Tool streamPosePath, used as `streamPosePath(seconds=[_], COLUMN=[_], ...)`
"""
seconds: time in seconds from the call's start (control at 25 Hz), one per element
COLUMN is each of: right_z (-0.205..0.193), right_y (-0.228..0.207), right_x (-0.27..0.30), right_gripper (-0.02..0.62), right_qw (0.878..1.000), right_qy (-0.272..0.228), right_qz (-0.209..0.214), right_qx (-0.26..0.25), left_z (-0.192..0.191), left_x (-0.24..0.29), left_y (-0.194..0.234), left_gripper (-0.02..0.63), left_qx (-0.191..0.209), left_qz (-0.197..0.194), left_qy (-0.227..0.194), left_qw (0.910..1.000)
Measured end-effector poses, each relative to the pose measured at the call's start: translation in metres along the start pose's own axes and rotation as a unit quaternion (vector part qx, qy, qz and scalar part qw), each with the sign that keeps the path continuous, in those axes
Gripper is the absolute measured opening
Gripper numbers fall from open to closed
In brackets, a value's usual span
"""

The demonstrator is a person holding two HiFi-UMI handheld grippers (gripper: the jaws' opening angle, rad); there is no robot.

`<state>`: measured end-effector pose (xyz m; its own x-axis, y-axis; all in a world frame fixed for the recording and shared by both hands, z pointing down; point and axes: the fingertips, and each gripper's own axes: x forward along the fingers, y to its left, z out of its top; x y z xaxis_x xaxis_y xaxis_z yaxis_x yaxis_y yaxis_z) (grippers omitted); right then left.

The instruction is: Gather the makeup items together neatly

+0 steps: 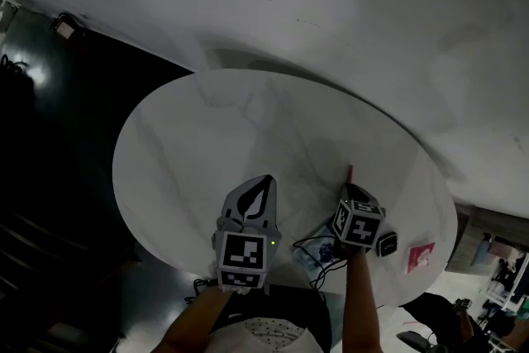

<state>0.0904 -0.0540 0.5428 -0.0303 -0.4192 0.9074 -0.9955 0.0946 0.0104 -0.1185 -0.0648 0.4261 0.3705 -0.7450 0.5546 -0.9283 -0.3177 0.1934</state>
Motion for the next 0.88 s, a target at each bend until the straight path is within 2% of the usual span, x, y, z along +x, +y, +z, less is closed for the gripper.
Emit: streamPosePath(seconds=[0.36,0.64,0.76,0.88], right_z=[0.001,0.007,0.014,0.027], right_y=[-0.001,0.004,0.015,0.036], right_x=[0.001,-0.009,-0.014,-0.023], right_gripper=[0.064,0.063,0.063,0.063], right_qw=[1.0,0.998,0.996,0.993], right_qy=[0.001,-0.024,-0.039,-0.057], right_qz=[-0.001,0.009,0.02,0.048], right_qx=[0.019,0.063,0.076,0.093], left_z=[0.001,-0.002,-0.001,0.001], left_x=[-0.001,-0.008,-0.012,-0.017], left_y=[-0.001,0.005,0.012,0.017], left_gripper=[0.018,0.018,0.019,0.018], left_qx=[0.0,0.0,0.003,0.0], left_qz=[0.001,0.009,0.018,0.025], left_qy=[-0.003,-0.005,-0.012,-0.019], left_qw=[1.0,0.9999,0.9998,0.9995])
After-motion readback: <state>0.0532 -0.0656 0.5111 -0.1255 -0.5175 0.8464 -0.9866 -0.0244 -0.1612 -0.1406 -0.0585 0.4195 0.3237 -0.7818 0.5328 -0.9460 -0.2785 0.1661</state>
